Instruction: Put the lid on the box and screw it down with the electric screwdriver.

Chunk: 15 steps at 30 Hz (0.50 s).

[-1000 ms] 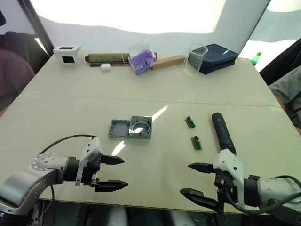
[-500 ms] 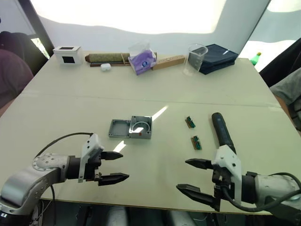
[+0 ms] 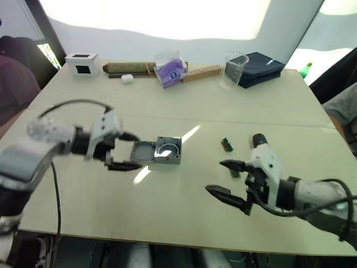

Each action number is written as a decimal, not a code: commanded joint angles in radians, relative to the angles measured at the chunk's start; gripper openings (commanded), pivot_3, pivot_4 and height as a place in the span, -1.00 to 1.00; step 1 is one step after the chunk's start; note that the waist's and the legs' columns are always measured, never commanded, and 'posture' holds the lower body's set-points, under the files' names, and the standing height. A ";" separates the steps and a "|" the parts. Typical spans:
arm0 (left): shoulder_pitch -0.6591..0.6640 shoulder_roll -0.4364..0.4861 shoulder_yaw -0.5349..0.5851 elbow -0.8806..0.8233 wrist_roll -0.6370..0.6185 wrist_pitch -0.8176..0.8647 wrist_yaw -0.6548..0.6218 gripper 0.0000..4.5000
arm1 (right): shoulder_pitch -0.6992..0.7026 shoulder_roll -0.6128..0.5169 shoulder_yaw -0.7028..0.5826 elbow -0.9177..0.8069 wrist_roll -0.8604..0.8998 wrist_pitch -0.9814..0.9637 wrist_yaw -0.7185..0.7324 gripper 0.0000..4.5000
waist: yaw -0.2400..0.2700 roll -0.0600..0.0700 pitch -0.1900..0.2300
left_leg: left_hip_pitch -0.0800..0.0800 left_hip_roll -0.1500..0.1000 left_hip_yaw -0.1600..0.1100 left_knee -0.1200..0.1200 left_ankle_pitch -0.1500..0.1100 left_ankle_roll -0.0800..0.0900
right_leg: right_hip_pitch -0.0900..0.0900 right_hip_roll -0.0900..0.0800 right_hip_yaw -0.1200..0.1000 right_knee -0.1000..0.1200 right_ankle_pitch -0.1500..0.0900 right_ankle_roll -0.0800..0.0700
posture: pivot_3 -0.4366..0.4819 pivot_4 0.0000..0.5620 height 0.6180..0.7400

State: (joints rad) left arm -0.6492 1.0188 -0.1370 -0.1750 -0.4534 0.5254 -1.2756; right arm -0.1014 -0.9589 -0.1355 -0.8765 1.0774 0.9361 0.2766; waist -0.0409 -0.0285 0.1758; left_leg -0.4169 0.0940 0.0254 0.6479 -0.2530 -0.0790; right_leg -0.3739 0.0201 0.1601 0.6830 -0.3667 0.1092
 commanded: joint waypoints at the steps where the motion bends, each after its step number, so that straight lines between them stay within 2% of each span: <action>1: -0.087 -0.062 -0.134 0.024 0.117 -0.126 -0.104 0.98 | -0.078 0.050 0.099 0.000 -0.060 0.037 -0.074 1.00 | -0.001 0.000 0.000 | -0.001 0.000 0.000 0.000 -0.001 0.001 | -0.001 0.000 0.000 0.000 0.000 0.000 | -0.05 -0.47 0.99; 6: -0.154 -0.144 -0.213 0.065 0.182 -0.150 -0.154 0.98 | -0.126 0.118 0.186 0.003 -0.113 0.077 -0.122 1.00 | -0.004 0.001 0.000 | -0.007 0.002 -0.001 0.000 0.001 -0.001 | -0.009 0.002 0.000 0.004 0.000 -0.001 | -0.05 -0.47 0.99; 9: -0.203 -0.209 -0.307 0.121 0.301 -0.189 -0.149 0.98 | -0.112 0.152 0.253 -0.017 -0.190 0.073 -0.137 1.00 | 0.000 0.001 0.000 | -0.010 0.002 -0.001 0.002 0.002 -0.003 | -0.014 0.002 0.000 0.008 0.000 -0.001 | -0.05 -0.47 0.99; 15: -0.258 -0.282 -0.362 0.224 0.415 -0.224 -0.145 0.98 | -0.071 0.215 0.273 -0.036 -0.272 0.065 -0.166 1.00 | -0.001 0.001 0.000 | -0.010 0.001 0.000 0.003 0.001 -0.001 | -0.013 0.001 0.000 0.008 0.000 -0.001 | -0.05 -0.47 0.99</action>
State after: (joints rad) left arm -0.8761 0.7442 -0.4988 0.0413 -0.0670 0.3185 -1.4229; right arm -0.1769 -0.7576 0.1437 -0.8718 0.8275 1.0186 0.1209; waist -0.0423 -0.0279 0.1754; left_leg -0.4271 0.0954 0.0251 0.6510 -0.2520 -0.0798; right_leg -0.3873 0.0217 0.1603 0.6914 -0.3668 0.1086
